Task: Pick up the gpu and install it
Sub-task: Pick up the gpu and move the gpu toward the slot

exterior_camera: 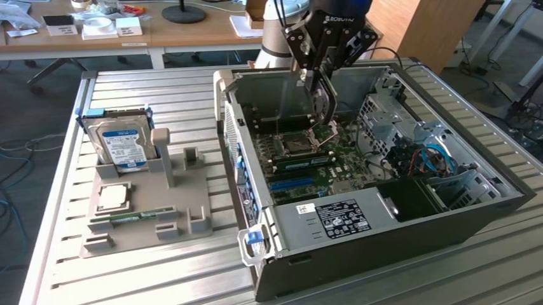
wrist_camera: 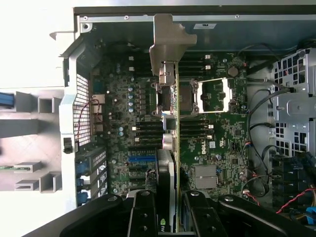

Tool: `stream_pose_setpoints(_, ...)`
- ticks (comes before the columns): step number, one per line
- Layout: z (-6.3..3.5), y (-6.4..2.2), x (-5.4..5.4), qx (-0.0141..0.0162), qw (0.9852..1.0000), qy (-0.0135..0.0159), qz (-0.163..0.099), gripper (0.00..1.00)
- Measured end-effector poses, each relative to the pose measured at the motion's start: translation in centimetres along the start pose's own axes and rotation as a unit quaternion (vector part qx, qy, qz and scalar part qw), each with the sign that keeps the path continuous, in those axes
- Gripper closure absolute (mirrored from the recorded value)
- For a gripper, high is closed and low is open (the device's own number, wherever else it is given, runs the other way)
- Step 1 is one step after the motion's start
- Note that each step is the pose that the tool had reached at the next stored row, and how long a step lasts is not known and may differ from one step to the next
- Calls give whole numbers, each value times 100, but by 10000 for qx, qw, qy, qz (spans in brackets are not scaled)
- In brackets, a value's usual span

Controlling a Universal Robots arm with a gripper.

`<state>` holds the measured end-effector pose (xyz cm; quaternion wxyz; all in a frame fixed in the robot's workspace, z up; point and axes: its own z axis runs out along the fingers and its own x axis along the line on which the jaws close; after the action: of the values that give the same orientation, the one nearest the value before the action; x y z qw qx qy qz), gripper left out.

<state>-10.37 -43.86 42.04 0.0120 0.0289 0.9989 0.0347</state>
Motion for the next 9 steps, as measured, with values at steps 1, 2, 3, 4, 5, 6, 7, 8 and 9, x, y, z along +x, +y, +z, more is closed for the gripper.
stream_pose_setpoints(1, 0, 0, -5, 0, 10000, 0, 0, 73)
stream_pose_setpoints(2, 0, 0, -5, 0, 10000, 0, 0, 73)
stream_pose_setpoints(3, 0, 0, -6, 0, 10000, 0, 0, 73)
stream_pose_setpoints(4, 0, 0, -6, 0, 10000, 0, 0, 73)
stream_pose_setpoints(5, 0, 0, -6, 0, 10000, 0, 0, 73)
stream_pose_setpoints(6, 0, 0, -6, 0, 10000, 0, 0, 73)
stream_pose_setpoints(7, 0, 0, -6, 0, 10000, 0, 0, 73)
stream_pose_setpoints(8, 0, 0, -6, 0, 10000, 0, 0, 73)
stream_pose_setpoints(9, 0, 0, -6, 0, 10000, 0, 0, 73)
